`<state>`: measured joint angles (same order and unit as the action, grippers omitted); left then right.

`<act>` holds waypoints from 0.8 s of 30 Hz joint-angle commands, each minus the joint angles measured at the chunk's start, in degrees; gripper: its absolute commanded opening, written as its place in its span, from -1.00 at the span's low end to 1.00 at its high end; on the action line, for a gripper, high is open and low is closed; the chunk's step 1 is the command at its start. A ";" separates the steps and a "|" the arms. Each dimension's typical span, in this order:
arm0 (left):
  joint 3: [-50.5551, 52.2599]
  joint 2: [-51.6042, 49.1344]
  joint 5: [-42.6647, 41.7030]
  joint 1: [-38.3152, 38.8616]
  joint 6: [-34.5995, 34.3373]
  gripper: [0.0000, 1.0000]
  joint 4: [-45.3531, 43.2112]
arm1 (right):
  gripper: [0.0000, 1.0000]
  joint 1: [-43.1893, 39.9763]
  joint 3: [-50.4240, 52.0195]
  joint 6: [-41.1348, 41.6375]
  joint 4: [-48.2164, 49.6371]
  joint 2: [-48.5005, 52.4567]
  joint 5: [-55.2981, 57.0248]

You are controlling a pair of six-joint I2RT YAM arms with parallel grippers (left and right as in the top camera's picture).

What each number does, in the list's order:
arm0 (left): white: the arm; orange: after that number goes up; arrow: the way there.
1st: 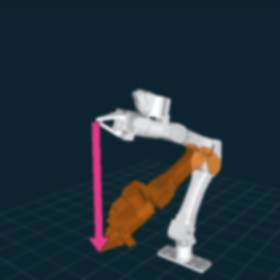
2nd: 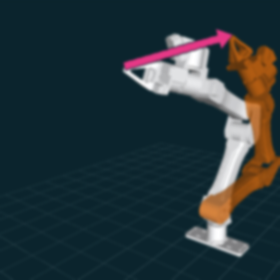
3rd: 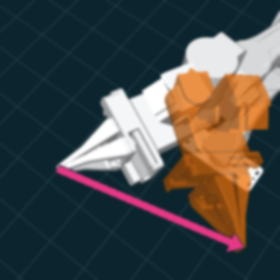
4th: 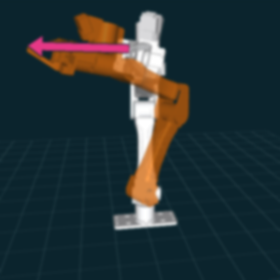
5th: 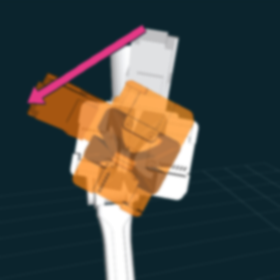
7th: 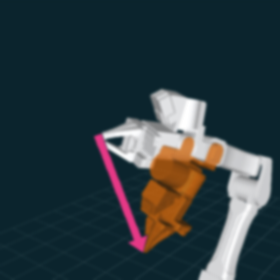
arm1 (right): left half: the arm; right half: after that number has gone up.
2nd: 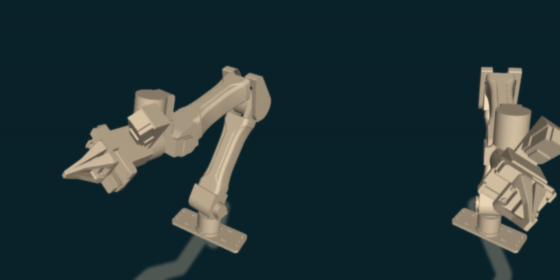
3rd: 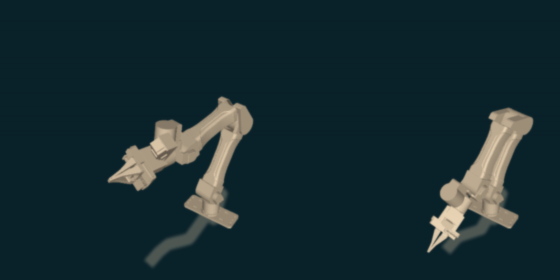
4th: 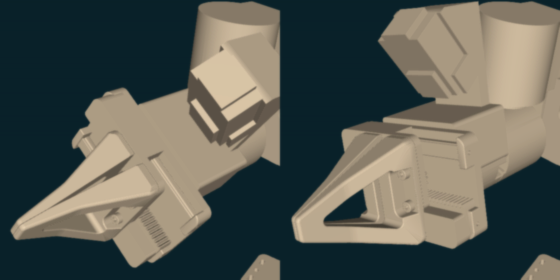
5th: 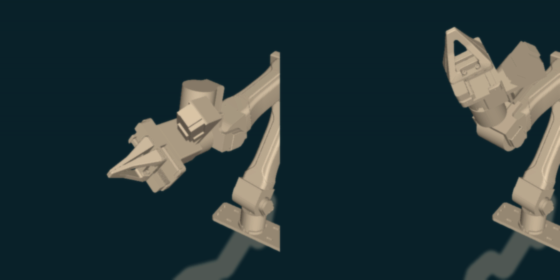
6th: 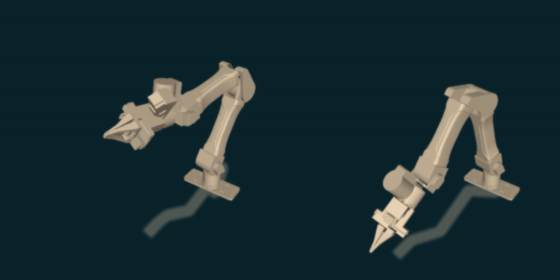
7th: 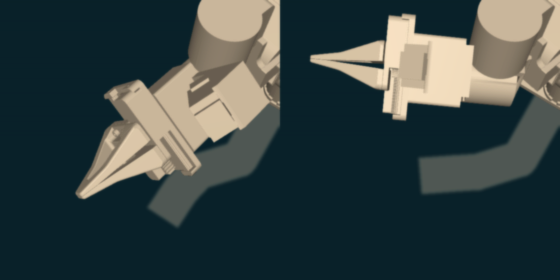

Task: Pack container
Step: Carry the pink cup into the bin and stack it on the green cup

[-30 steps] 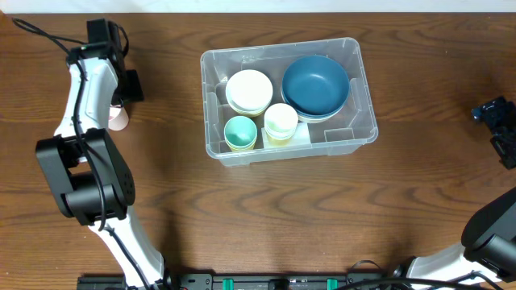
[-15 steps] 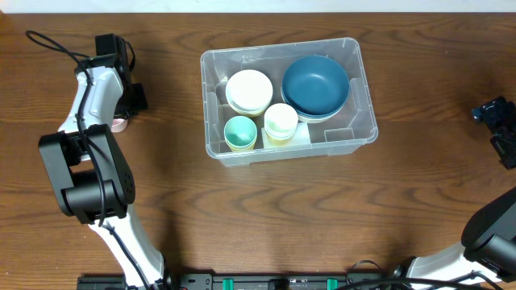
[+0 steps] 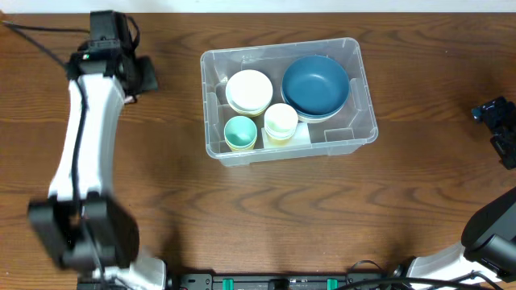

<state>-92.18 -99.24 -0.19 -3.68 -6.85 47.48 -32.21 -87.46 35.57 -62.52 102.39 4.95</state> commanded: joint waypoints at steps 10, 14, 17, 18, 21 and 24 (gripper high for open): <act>-0.72 13.40 -7.10 20.04 0.63 -0.89 4.42 | 0.98 -0.13 0.09 0.81 -0.02 0.15 0.66; -0.72 12.22 -6.45 26.25 2.45 -0.88 7.54 | 0.98 -0.13 0.09 0.81 -0.02 0.15 0.66; -0.72 11.47 -6.45 28.94 3.23 -0.88 9.05 | 0.98 -0.13 0.09 0.81 -0.02 0.15 0.66; -0.70 11.21 -6.45 29.57 3.23 -0.88 9.35 | 0.98 -0.13 0.09 0.81 -0.02 0.15 0.66; -0.68 10.32 -6.45 30.73 4.52 -0.88 10.19 | 0.99 -0.13 0.09 0.81 -0.02 0.15 0.66; -0.66 8.63 -6.45 31.04 4.72 -0.88 11.50 | 0.98 -0.13 0.09 0.81 -0.02 0.15 0.66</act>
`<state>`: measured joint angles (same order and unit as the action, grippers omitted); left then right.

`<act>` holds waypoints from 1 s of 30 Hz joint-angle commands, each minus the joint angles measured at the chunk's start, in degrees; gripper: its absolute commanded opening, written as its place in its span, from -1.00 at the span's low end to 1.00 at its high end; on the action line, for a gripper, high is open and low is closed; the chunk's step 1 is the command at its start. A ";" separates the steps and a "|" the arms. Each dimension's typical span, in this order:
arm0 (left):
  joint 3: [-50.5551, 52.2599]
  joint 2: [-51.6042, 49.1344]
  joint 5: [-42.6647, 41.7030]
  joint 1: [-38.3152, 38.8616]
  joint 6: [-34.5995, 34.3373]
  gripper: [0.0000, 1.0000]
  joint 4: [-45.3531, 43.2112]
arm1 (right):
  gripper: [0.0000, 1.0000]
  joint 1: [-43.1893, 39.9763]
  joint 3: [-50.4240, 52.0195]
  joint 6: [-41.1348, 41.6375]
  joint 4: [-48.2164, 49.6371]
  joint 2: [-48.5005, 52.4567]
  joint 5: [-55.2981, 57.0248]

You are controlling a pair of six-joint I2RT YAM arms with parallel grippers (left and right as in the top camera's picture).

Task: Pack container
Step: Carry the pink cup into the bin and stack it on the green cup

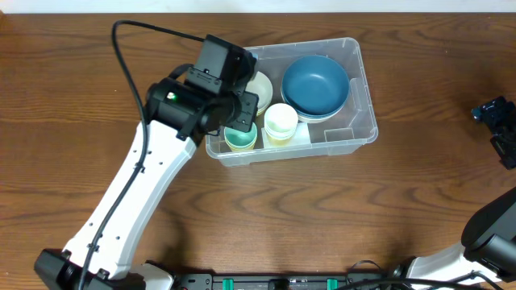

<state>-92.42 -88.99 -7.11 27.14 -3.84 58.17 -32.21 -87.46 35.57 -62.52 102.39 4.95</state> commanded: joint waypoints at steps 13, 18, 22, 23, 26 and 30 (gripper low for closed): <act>-0.42 -10.36 0.42 0.66 2.21 -0.88 3.76 | 0.98 -0.13 0.09 0.81 -0.02 0.15 0.66; -0.42 -10.36 0.42 1.60 2.38 -0.88 4.00 | 0.99 -0.13 0.09 0.81 -0.02 0.15 0.66; -0.39 -10.36 0.44 2.89 2.36 -0.88 4.85 | 0.98 -0.13 0.09 0.81 -0.02 0.15 0.66; -0.37 -10.36 0.46 3.21 2.38 -0.88 5.03 | 0.99 -0.13 0.09 0.81 -0.02 0.15 0.66; -0.37 -10.36 0.50 3.54 2.40 -0.88 5.22 | 0.99 -0.13 0.09 0.81 -0.02 0.15 0.66; -0.37 -10.36 0.74 3.43 2.40 -0.86 5.22 | 0.99 -0.13 0.09 0.81 -0.02 0.15 0.66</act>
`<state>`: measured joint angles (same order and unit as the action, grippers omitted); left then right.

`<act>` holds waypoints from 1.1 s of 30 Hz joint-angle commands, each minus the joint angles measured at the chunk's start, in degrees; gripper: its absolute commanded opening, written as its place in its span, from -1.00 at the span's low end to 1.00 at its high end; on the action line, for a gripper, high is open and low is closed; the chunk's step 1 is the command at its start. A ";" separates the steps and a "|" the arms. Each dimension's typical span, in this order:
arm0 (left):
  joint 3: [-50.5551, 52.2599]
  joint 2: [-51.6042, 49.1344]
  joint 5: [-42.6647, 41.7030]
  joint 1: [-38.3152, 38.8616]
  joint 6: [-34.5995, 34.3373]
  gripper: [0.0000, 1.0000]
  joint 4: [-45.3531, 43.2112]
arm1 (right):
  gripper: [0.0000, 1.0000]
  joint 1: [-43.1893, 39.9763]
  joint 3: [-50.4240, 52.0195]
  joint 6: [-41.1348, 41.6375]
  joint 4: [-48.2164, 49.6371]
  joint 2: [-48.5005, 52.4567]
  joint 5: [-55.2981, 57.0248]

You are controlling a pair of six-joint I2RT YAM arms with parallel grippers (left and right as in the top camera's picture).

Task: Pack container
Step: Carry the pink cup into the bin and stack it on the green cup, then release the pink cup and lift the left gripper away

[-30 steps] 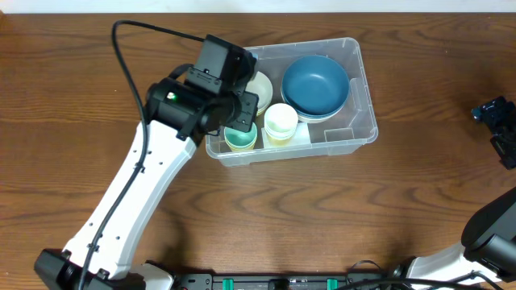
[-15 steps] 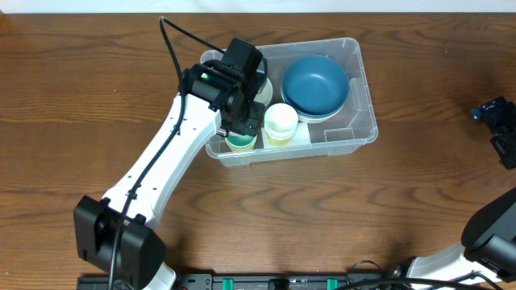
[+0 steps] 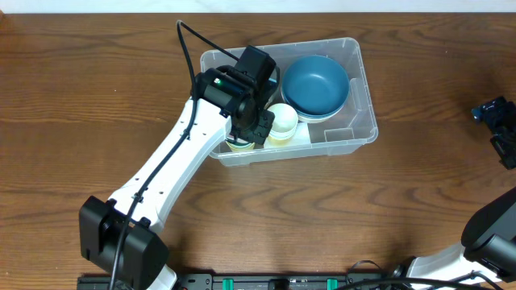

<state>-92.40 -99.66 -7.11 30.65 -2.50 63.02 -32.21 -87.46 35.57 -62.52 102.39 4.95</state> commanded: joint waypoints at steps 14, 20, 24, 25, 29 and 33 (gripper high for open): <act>-0.42 0.46 5.42 -0.11 0.90 0.24 1.03 | 0.99 -0.13 0.09 0.81 -0.02 0.15 0.66; -0.48 4.81 6.75 -0.48 -1.44 0.36 1.66 | 0.98 -0.13 0.09 0.81 -0.02 0.15 0.66; -0.52 11.56 6.80 -1.40 -1.46 0.51 1.62 | 0.99 -0.13 0.09 0.81 -0.02 0.15 0.66; -0.52 13.42 6.80 -1.79 -1.44 0.63 1.62 | 0.98 -0.13 0.09 0.81 -0.02 0.15 0.63; -0.52 21.90 6.78 -3.32 -1.40 0.94 1.68 | 0.98 -0.13 0.09 0.81 -0.02 0.15 0.66; -0.52 30.47 6.75 -3.48 -1.40 0.96 2.16 | 0.99 -0.13 0.09 0.81 -0.02 0.15 0.66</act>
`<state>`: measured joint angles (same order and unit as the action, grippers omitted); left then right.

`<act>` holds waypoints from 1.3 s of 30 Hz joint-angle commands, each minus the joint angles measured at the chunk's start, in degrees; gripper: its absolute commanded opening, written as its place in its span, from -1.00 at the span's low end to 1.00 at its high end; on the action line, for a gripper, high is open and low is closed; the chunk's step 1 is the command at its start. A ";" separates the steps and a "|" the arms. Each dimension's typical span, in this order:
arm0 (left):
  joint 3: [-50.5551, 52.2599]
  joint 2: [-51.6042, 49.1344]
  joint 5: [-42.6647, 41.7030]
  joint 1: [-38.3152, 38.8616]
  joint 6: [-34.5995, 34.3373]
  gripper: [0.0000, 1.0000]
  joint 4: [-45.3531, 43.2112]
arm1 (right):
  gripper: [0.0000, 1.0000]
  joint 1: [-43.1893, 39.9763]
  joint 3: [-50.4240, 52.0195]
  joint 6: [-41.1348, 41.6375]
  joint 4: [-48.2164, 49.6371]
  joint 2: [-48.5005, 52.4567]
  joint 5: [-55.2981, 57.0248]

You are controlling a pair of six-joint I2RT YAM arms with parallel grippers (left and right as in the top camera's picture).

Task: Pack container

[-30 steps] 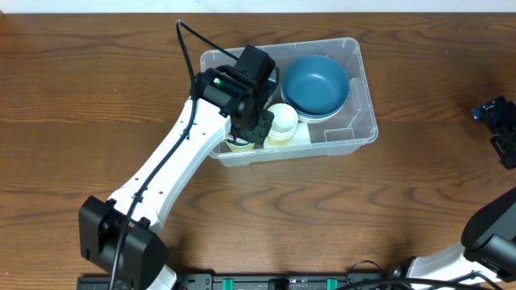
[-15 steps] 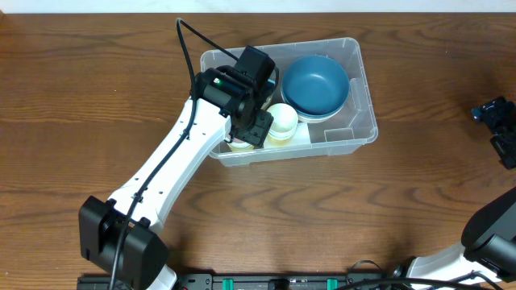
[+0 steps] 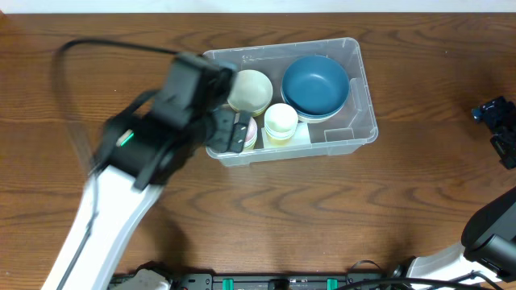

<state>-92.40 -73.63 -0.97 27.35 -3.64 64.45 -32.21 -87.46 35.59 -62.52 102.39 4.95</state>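
A clear plastic container (image 3: 355, 133) sits in the middle of the table. Inside are stacked blue bowls (image 3: 315, 84), a cream bowl (image 3: 250, 89) and a pale yellow cup (image 3: 280, 122). A pinkish rim (image 3: 251, 133) shows in the front left corner, mostly hidden by my left gripper (image 3: 236, 133). That gripper hangs at the container's front left wall, blurred by motion, so its jaws cannot be read. My right gripper (image 3: 498, 121) rests far off at the table's right edge, with its jaw state unclear.
The left arm (image 3: 137, 153) stretches blurred from the bottom left toward the container. Bare brown wood surrounds the container on all sides. A black cable (image 3: 97, 44) loops over the far left.
The left arm has pulled back to the left, from deep over the front left cups to the container's left wall. A pinkish rim now shows where the teal cup stood.
The left gripper was first far left of the container, with a teal cup in the front left corner. It then stood over the container's left edge, then low over the teal cup. Now it is back at the wall and a pinkish rim shows there.
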 commanded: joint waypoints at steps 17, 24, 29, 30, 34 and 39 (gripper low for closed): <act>-0.52 39.58 0.61 -0.17 -0.02 0.96 14.97 | 0.98 -0.13 0.09 0.79 -0.02 0.15 0.66; -0.28 45.42 0.35 -0.17 -0.33 0.96 20.31 | 0.99 -0.13 0.09 0.79 -0.02 0.15 0.66; 2.95 46.49 0.59 -1.25 -0.48 0.96 15.82 | 0.99 -0.13 0.09 0.79 -0.02 0.15 0.66; 4.48 47.04 0.59 -2.45 -0.48 0.96 13.88 | 0.99 -0.13 0.09 0.79 -0.02 0.15 0.66; 12.74 50.34 0.59 -6.49 -0.35 0.96 1.81 | 0.98 -0.13 0.09 0.79 -0.02 0.15 0.66; 27.76 56.74 0.57 -11.02 1.07 0.96 -24.04 | 0.98 -0.13 0.09 0.79 -0.02 0.15 0.66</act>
<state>-70.57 -20.10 -1.02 18.33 -3.22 47.13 -32.21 -87.46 35.59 -62.50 102.39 4.95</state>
